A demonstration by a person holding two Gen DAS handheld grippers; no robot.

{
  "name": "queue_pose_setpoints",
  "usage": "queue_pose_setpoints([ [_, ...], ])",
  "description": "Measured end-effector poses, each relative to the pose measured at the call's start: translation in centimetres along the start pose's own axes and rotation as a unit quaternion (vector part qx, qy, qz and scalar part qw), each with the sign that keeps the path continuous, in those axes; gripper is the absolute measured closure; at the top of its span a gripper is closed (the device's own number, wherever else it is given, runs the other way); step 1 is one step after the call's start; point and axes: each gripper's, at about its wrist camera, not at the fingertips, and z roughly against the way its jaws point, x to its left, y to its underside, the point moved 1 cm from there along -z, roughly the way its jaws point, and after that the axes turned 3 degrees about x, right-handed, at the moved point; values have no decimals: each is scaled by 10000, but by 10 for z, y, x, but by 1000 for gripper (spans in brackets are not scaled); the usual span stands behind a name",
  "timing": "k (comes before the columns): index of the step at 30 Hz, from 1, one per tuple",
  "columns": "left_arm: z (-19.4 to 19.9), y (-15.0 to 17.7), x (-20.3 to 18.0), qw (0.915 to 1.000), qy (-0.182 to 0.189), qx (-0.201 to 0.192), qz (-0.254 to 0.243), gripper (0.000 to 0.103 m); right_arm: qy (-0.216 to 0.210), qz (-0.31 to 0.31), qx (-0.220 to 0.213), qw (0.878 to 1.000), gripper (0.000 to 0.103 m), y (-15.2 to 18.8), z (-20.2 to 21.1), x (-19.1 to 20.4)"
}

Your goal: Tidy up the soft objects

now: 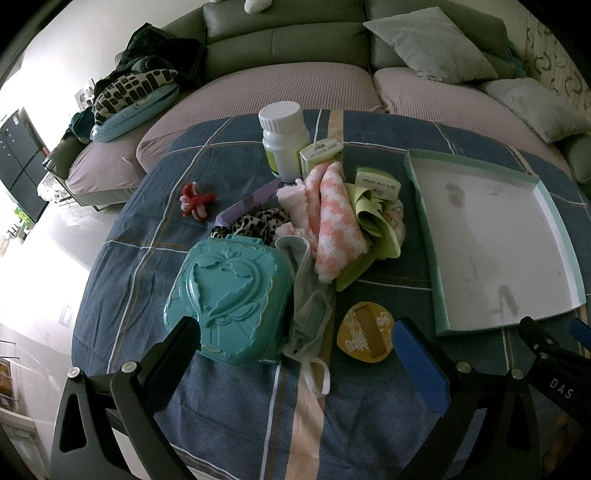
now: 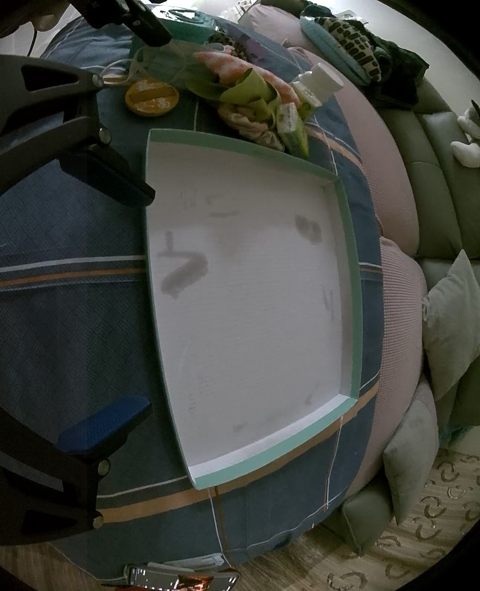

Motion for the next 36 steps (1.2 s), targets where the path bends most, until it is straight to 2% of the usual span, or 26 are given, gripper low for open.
queue_pose_setpoints([
  [19, 2, -1, 2, 10000, 3, -20, 7, 0, 11, 9, -4, 10000, 0, 0, -1, 1],
  [29, 19, -13, 6, 9998, -43, -206, 53, 0, 38, 35, -13, 10000, 0, -5, 4, 2],
  [36, 42, -46, 12, 9986, -16, -499, 194, 0, -177, -63, -480, 9987, 0, -33, 42, 1],
])
